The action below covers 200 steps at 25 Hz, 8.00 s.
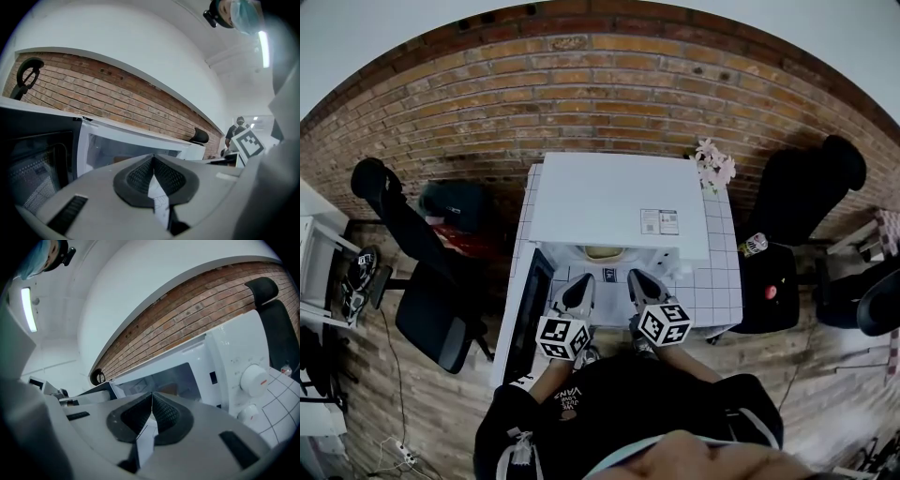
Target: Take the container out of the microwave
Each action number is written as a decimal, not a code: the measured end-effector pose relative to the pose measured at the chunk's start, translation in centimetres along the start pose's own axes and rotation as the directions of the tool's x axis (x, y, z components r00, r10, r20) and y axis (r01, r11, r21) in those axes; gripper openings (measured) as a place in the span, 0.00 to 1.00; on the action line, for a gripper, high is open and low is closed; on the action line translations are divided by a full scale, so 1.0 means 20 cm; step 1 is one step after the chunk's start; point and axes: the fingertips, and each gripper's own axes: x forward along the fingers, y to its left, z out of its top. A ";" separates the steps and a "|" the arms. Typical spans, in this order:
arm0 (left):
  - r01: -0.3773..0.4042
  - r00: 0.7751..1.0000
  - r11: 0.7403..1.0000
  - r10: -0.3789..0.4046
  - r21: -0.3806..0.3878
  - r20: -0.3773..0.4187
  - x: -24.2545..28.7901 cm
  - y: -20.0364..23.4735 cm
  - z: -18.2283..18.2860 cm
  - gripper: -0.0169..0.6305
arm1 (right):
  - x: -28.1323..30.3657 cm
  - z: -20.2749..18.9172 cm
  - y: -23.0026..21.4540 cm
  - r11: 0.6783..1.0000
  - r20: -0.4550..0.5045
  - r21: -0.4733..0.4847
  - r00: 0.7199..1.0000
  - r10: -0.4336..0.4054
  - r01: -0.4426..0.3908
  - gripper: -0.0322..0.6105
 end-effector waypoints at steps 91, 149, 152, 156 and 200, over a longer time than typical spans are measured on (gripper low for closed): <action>-0.099 0.985 0.955 0.053 -0.281 -0.166 0.48 0.46 -0.36 0.35 | 0.52 -0.25 -0.20 0.959 -0.049 0.255 0.993 -0.112 0.121 0.38; -0.102 0.994 0.962 0.086 -0.255 -0.073 -0.28 -0.29 -0.42 0.35 | -0.47 -0.37 0.10 0.979 -0.028 0.202 0.999 -0.026 0.032 0.38; -0.100 0.994 0.964 0.085 -0.248 -0.069 -0.30 -0.32 -0.42 0.35 | -0.50 -0.37 0.11 0.979 -0.024 0.202 0.999 -0.022 0.026 0.38; -0.079 0.996 0.966 0.066 -0.247 -0.061 -0.31 -0.34 -0.41 0.35 | -0.53 -0.36 0.12 0.980 -0.013 0.196 0.999 -0.037 0.038 0.38; 0.234 0.955 0.950 -0.265 -0.206 -0.135 -0.66 -0.19 -0.35 0.35 | -0.64 -0.52 0.56 0.924 0.133 0.255 0.936 -0.325 0.284 0.37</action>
